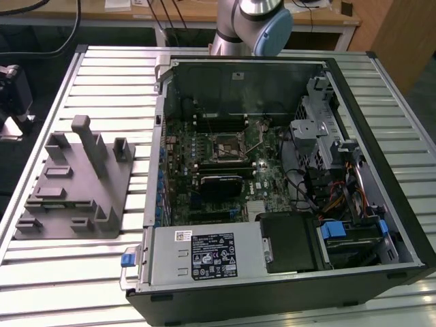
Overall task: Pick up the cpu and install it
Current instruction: 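Pick up the cpu and move it towards the insertion slot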
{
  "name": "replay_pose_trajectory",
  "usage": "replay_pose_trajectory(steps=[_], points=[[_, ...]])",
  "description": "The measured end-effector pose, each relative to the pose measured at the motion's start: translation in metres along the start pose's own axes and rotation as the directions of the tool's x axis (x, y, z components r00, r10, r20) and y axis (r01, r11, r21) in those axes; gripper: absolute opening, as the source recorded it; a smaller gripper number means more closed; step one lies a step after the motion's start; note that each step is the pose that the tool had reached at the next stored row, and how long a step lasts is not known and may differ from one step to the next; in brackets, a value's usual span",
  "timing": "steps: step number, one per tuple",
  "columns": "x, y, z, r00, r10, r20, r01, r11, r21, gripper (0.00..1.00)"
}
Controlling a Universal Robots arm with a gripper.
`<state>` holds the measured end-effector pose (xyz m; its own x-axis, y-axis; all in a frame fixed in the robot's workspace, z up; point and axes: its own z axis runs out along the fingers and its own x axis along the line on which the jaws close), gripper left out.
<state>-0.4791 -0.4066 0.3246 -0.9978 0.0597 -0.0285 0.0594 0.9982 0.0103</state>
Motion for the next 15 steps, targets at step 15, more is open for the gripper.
replay_pose_trajectory(steps=[15], points=[[-0.0015,0.0008,-0.0522,1.0000,0.000,0.0001,0.000,1.0000,0.0000,0.54]])
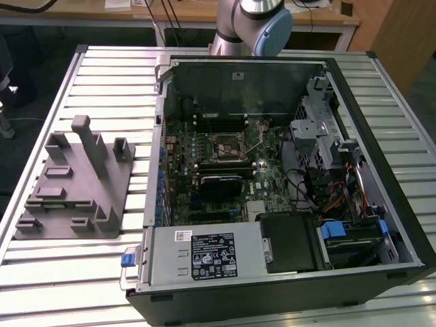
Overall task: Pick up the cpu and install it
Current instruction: 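Pick up the cpu and move it towards the insertion slot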
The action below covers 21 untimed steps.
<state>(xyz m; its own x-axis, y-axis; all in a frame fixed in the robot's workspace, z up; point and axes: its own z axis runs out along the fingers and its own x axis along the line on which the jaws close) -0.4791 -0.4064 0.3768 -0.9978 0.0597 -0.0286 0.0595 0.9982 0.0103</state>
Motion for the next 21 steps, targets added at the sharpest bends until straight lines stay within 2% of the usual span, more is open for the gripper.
replay_pose_trajectory(steps=[9,11,16,21], points=[[-0.0001,0.0001,-0.0018,1.0000,0.000,0.0001,0.000,1.0000,0.0004,0.54],[-0.0024,0.0003,-0.0018,1.0000,0.000,0.0000,0.000,1.0000,0.0004,0.54],[-0.0144,0.0012,-0.0013,1.0000,0.000,-0.0004,0.000,1.0000,0.0004,0.54],[-0.0329,0.0025,-0.0007,1.0000,0.000,-0.0022,0.000,1.0000,0.0005,0.54]])
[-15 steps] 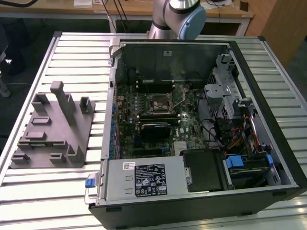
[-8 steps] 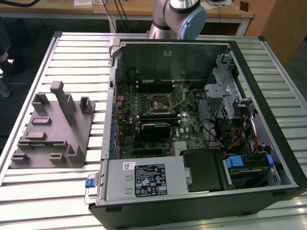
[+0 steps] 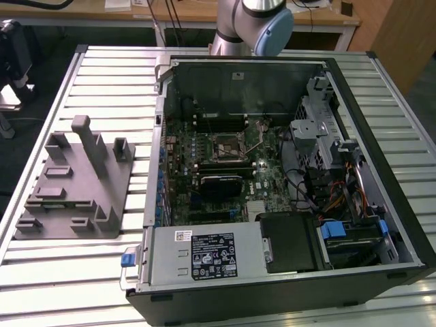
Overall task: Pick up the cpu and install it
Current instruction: 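Pick up the cpu and move it towards the insertion slot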
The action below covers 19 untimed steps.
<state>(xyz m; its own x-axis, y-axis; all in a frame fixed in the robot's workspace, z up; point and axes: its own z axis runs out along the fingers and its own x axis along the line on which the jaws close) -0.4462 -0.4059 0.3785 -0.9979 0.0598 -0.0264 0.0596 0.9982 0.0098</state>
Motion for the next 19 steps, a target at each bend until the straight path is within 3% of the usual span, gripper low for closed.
replay_pose_trajectory(steps=[19], points=[[-0.0843,0.0064,0.0023,0.9999,0.000,-0.0115,0.000,1.0000,0.0007,0.54]])
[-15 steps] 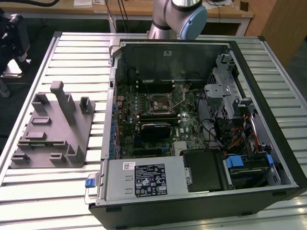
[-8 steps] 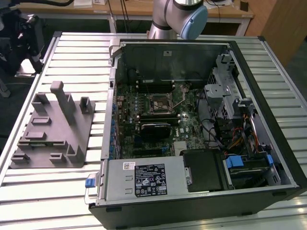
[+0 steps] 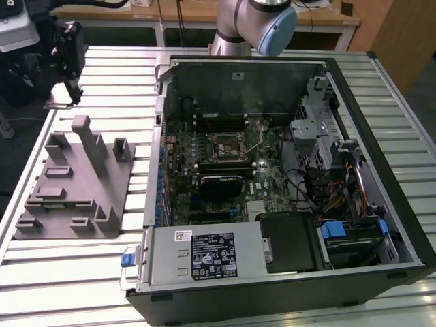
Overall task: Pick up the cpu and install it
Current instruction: 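Pick up the cpu and move it towards the insertion slot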
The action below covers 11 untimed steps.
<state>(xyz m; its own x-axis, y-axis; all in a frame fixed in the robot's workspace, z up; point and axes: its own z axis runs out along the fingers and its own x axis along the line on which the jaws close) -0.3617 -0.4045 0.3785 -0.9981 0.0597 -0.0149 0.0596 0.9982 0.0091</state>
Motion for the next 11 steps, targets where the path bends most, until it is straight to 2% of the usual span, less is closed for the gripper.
replay_pose_trajectory(steps=[11], points=[[-0.0499,0.0040,0.0008,1.0000,0.000,-0.0065,0.000,1.0000,0.0004,0.54]])
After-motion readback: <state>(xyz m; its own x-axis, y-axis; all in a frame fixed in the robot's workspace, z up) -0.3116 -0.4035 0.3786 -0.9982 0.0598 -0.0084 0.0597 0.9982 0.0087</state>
